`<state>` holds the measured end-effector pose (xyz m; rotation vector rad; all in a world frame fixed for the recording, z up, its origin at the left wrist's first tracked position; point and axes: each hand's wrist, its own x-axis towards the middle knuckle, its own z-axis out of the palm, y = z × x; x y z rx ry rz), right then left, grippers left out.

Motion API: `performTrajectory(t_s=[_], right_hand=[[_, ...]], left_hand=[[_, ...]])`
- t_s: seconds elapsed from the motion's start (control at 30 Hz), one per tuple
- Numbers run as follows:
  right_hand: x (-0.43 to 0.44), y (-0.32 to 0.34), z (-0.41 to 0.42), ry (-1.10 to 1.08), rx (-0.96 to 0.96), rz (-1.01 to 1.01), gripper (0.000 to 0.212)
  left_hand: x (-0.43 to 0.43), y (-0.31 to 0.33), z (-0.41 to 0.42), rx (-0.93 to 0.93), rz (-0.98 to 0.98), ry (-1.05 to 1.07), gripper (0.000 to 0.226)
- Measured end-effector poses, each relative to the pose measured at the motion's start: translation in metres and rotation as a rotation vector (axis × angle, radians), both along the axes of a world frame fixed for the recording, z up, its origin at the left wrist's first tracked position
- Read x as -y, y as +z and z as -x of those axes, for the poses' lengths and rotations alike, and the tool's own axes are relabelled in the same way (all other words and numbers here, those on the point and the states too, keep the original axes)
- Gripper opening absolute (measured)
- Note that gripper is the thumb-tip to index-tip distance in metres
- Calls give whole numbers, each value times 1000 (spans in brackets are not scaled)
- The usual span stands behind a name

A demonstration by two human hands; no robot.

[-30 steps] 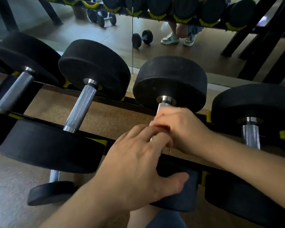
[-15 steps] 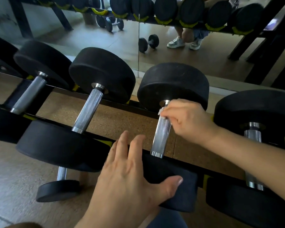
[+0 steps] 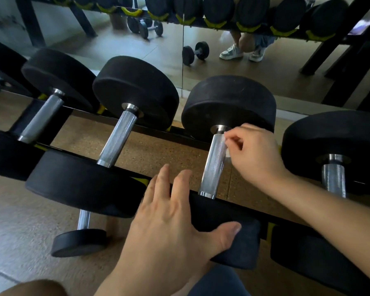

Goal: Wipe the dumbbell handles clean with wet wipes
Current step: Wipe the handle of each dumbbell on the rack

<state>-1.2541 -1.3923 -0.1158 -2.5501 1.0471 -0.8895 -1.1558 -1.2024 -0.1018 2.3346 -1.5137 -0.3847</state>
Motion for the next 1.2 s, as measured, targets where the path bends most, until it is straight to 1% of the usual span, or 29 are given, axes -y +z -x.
performTrajectory(t_s=[0.1,0.13,0.2,0.23,0.3,0.37,0.4,0.43,0.47,0.57,0.63,0.67,0.77,0.8,0.83,0.9,0.93,0.97,1.0,1.03,1.1,1.17,1.2], right_hand=[[-21,-2,-6,-138,209,-420,9],[-31,-3,-3,-148,234,-505,12],[-48,-6,6,-124,218,-655,18],[-49,-7,9,-116,210,-717,18],[-43,-6,8,-150,245,-736,20],[-30,-6,-1,-257,442,-779,21],[-27,-5,-5,-313,548,-848,20],[-26,-5,-7,-349,616,-920,17],[-29,-5,-6,-357,633,-976,16],[-42,-3,1,-282,573,-1101,18],[-40,1,0,-304,592,-1097,17],[-35,3,-4,-352,646,-1083,15],[-17,9,-22,-528,998,-1160,12],[-15,9,-26,-568,1081,-1181,11],[-14,8,-28,-594,1119,-1197,10],[-17,6,-28,-596,1129,-1213,8],[-19,6,-27,-564,1117,-1204,8],[-21,5,-26,-513,1089,-1187,11],[-22,5,-25,-456,1044,-1167,15],[-23,5,-25,-404,988,-1135,18],[-23,5,-25,-375,917,-1065,24],[-20,6,-25,-422,982,-1057,24],[-19,7,-24,-437,1030,-1079,21]], left_hand=[[1,0,-2,14,-3,-6,114],[1,0,-2,22,-8,-7,112],[0,2,-1,30,-11,-11,112],[1,3,0,26,-14,-10,112],[1,4,0,17,-35,-4,112],[2,8,0,2,-75,5,112],[3,10,1,-9,-96,7,111],[5,13,2,-19,-112,10,111],[5,15,2,-26,-115,13,111],[5,16,1,-28,-84,19,112],[5,16,-1,-25,-102,3,117],[6,18,-2,-31,-125,-17,119],[8,27,-9,-58,-193,-117,114],[9,33,-12,-71,-191,-165,110],[12,37,-15,-101,-179,-203,103],[29,42,-20,-166,-84,-266,84],[43,41,-21,-179,4,-294,68],[59,40,-22,-163,102,-308,50],[76,37,-23,-120,194,-311,38],[93,33,-25,-70,260,-316,35],[122,23,-26,67,303,-343,28],[138,18,-27,177,317,-348,13],[141,16,-29,199,343,-344,13]])
